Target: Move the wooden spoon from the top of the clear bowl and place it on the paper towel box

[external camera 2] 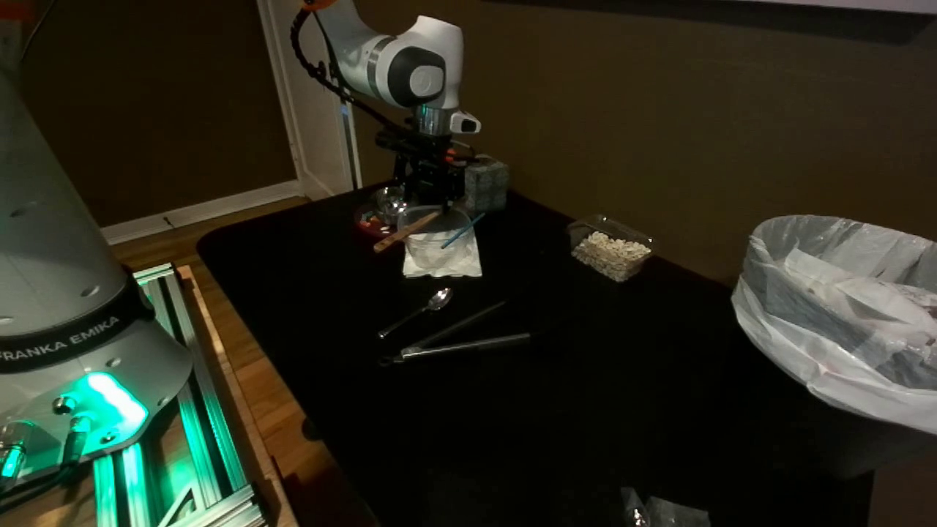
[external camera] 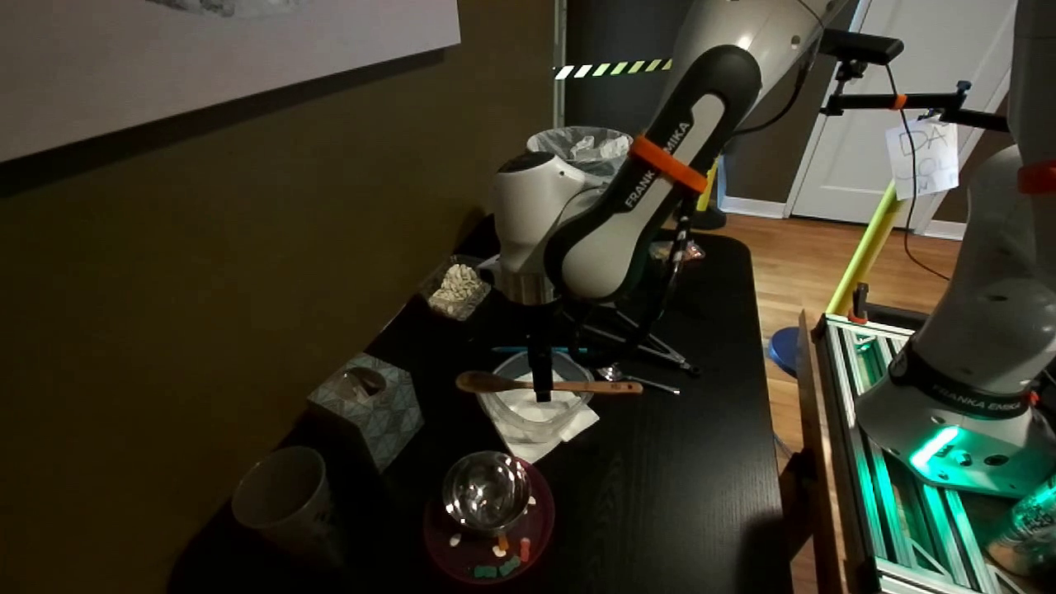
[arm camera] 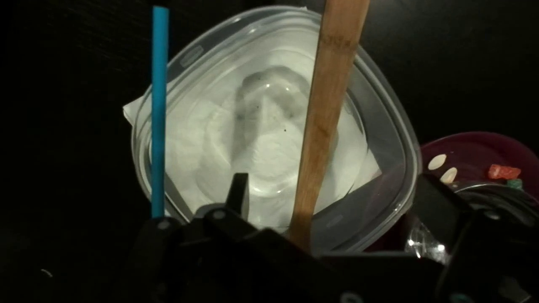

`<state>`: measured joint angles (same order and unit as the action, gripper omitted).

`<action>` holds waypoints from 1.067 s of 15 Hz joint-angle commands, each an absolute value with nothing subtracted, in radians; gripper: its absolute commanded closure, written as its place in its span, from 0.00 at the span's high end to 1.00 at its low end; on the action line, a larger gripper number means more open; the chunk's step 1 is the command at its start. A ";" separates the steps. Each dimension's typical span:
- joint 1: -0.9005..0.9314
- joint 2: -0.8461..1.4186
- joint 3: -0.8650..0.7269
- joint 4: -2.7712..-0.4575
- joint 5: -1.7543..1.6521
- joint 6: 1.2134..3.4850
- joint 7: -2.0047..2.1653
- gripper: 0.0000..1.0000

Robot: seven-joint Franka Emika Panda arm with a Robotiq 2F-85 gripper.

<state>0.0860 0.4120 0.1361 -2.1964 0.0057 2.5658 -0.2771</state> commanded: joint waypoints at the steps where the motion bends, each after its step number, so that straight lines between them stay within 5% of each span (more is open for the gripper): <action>1: 0.110 0.472 0.110 -2.154 -0.049 2.608 -0.195 1.00; 3: 0.114 0.490 0.104 -2.137 -0.065 2.609 -0.169 0.99; 5: 0.118 0.507 0.094 -2.120 -0.079 2.604 -0.145 0.87; 12: 0.129 0.558 0.073 -2.072 -0.103 2.592 -0.092 0.21; 14: 0.142 0.546 0.067 -2.080 -0.115 2.590 -0.071 0.05; 16: 0.159 0.513 0.066 -2.105 -0.130 2.574 -0.054 0.00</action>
